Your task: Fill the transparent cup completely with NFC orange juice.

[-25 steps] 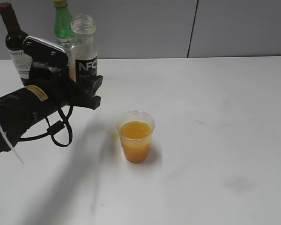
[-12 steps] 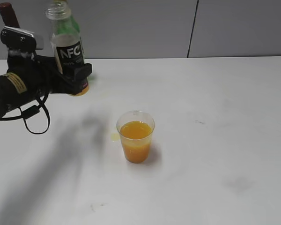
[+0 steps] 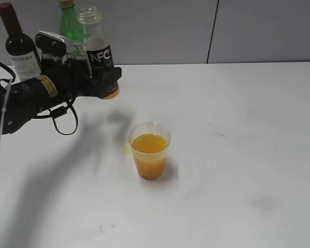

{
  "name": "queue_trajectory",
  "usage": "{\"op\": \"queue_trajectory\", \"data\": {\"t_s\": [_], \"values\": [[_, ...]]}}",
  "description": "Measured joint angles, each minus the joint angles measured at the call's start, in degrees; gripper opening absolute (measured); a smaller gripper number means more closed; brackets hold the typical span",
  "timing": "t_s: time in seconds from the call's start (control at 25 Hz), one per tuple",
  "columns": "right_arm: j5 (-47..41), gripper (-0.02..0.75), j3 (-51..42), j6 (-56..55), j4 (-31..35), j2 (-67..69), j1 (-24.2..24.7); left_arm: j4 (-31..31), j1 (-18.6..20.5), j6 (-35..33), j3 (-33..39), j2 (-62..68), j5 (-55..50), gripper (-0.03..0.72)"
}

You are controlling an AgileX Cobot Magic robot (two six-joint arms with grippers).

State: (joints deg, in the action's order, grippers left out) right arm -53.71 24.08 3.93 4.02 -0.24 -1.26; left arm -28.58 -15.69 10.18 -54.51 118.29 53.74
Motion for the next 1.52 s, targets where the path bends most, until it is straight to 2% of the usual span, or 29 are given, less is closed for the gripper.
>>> {"op": "queue_trajectory", "data": {"t_s": [0.16, 0.28, 0.44, 0.6, 1.16, 1.52], "values": [[0.0, 0.588, 0.0, 0.0, 0.0, 0.0, 0.0, 0.47, 0.0, -0.5, -5.78, 3.55, -4.86, 0.478], [0.0, 0.588, 0.0, 0.0, 0.0, 0.0, 0.0, 0.64, 0.05, -0.73, -8.18, 4.8, -8.78, 0.478], [0.0, 0.588, 0.0, 0.0, 0.0, 0.0, 0.0, 0.69, 0.05, -0.88, -9.97, 6.48, -8.95, 0.478], [0.0, 0.588, 0.0, 0.0, 0.0, 0.0, 0.0, 0.88, -0.06, -0.88, -10.24, 9.13, -4.82, 0.478], [0.0, 0.588, 0.0, 0.0, 0.0, 0.0, 0.0, -0.08, -3.46, -0.87, -10.3, 13.46, -3.32, 0.478], [0.0, 0.588, 0.0, 0.0, 0.0, 0.0, 0.0, -0.77, -3.78, -0.87, -10.3, 13.84, -0.66, 0.489]]}}
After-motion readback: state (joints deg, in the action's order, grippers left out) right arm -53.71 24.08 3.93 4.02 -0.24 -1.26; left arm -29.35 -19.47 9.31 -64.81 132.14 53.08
